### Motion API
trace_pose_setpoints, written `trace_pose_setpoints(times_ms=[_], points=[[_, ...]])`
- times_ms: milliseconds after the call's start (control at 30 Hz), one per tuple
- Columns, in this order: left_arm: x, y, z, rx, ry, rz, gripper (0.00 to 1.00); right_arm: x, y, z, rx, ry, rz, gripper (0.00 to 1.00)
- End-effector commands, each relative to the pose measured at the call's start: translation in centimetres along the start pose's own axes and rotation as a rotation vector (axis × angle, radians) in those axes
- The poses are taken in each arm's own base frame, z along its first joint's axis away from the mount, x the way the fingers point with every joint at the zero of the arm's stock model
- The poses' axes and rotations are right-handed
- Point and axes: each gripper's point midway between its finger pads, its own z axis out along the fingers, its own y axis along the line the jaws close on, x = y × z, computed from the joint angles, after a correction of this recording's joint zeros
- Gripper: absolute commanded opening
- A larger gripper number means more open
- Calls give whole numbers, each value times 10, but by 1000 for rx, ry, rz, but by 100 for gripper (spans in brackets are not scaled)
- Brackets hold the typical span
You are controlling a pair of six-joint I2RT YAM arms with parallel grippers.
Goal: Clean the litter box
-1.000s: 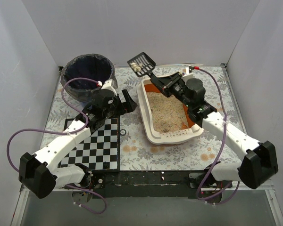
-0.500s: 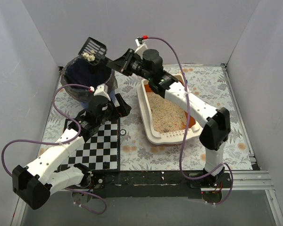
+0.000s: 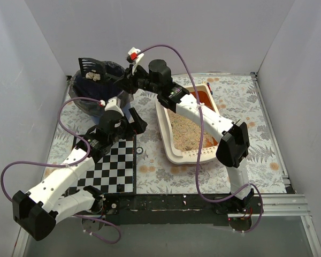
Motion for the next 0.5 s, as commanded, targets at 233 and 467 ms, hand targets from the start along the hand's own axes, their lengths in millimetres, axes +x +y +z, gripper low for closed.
trace_pose_setpoints(times_ms=[233,467], points=[[-8,6,-11,-8,-52,-4,98,-50,-8,-9,45,-78,-843,1],[-7,6,-10,-9,-48,1,98,-27,-4,-9,164,-5,-1226,1]])
